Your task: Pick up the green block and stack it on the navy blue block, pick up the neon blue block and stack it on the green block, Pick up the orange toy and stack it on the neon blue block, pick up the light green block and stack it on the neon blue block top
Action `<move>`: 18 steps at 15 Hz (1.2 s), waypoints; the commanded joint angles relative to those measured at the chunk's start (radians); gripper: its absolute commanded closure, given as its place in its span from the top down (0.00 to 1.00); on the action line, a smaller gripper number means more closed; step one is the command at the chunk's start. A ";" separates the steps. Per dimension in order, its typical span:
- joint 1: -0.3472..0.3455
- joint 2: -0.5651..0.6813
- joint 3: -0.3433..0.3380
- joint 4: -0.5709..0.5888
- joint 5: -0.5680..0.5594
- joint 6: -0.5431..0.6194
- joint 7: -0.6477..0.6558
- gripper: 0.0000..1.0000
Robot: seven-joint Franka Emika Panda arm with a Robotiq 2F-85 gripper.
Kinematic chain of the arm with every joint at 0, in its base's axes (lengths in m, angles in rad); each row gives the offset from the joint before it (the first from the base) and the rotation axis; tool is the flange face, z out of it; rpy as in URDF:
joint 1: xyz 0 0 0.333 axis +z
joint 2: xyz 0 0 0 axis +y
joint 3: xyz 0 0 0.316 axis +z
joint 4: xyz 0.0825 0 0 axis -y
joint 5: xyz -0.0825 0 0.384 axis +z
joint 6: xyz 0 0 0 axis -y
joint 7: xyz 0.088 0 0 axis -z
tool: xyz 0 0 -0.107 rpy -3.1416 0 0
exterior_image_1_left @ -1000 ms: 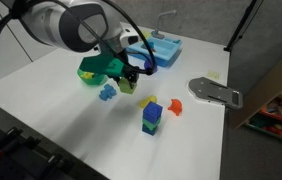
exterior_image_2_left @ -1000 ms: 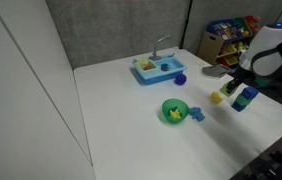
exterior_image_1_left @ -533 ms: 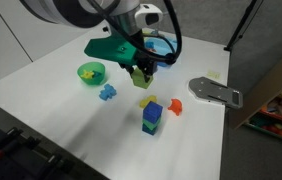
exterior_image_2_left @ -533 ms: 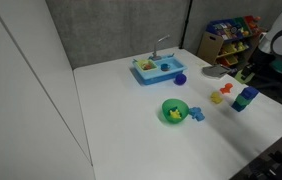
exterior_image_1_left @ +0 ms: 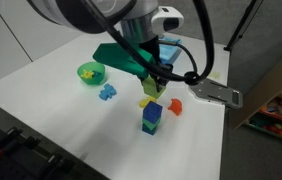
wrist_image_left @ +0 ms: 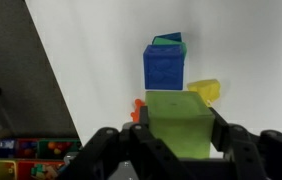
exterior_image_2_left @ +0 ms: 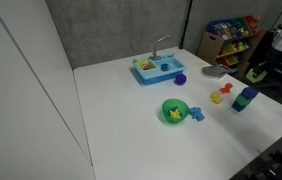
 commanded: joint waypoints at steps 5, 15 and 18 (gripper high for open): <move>-0.065 0.030 0.017 -0.014 0.038 0.002 -0.041 0.32; -0.095 0.101 0.074 0.011 0.114 0.050 -0.136 0.32; -0.097 0.110 0.075 0.011 0.106 0.063 -0.134 0.32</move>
